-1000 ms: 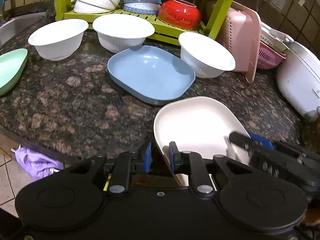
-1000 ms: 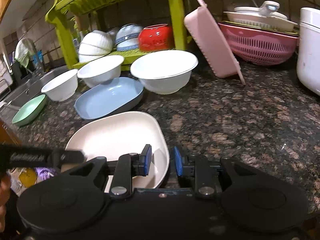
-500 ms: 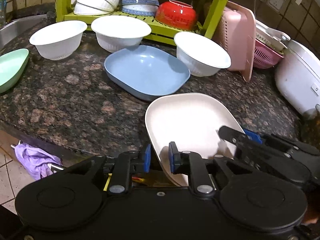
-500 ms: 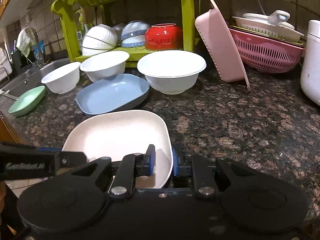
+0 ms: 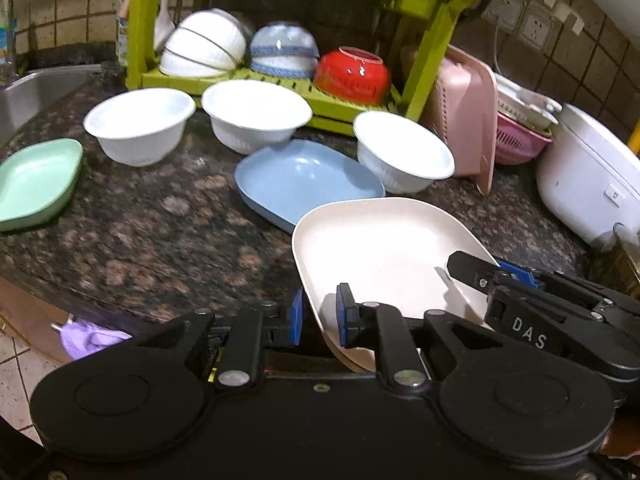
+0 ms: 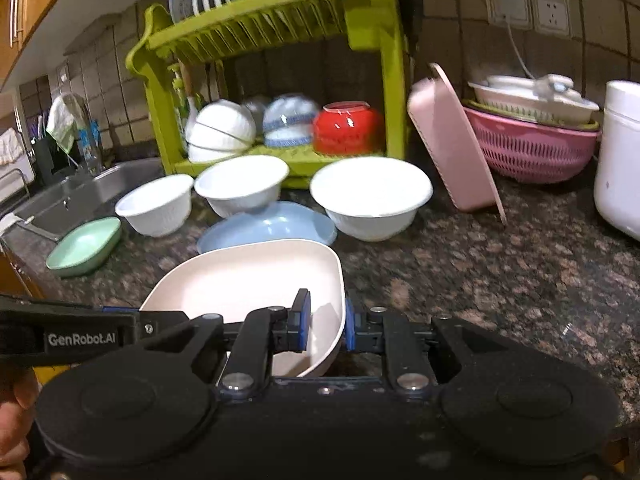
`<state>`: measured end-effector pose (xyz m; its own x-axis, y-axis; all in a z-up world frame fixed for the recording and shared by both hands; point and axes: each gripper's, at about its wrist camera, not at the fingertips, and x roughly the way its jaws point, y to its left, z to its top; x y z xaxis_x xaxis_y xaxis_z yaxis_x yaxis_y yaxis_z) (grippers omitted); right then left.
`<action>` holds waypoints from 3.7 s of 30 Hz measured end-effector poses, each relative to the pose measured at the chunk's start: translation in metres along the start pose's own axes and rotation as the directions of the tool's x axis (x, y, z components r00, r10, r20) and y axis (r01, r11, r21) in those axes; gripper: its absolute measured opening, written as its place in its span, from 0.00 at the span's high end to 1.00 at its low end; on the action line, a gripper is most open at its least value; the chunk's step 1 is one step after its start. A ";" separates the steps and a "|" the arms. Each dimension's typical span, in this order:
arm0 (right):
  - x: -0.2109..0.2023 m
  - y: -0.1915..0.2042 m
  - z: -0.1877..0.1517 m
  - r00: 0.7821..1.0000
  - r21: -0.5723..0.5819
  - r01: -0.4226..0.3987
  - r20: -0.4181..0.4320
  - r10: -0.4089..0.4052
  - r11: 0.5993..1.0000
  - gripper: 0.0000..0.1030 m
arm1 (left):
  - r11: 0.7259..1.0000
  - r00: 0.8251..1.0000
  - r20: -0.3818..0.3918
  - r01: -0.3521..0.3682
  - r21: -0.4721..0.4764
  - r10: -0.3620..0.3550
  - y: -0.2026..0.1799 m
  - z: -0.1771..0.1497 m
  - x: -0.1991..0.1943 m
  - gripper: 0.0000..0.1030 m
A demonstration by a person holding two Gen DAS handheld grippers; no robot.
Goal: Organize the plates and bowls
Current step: 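Lift the beige plate with both grippers and carry it toward the mint-green plate, then lower the beige plate onto the mint-green plate and open both grippers, then grasp the light-blue plate rim with the left gripper while the right gripper grasps beside it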
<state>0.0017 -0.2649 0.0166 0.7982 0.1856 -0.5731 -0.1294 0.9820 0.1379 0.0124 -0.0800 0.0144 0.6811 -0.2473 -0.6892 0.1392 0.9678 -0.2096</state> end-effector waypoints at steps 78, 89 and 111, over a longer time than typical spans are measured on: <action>0.128 0.272 0.046 0.953 -0.188 -0.301 -0.041 0.299 0.935 0.69 | 0.920 0.918 0.164 -0.321 -0.224 0.360 0.256 0.060 -0.046 0.56; 0.067 0.222 0.040 0.950 -0.170 -0.297 0.048 0.309 0.940 0.54 | 0.941 0.919 0.219 -0.298 -0.162 0.328 0.203 0.054 -0.066 0.42; 0.004 0.000 0.012 0.987 0.320 0.122 0.061 -0.148 0.940 0.40 | 0.984 0.988 0.133 -0.104 0.146 0.085 0.029 0.073 0.026 0.36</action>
<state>0.0116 -0.2642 0.0243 0.8427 0.0354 -0.5372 0.1635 0.9339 0.3181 0.0865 -0.0549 0.0408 0.7799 -0.1559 -0.6062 0.1708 0.9847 -0.0335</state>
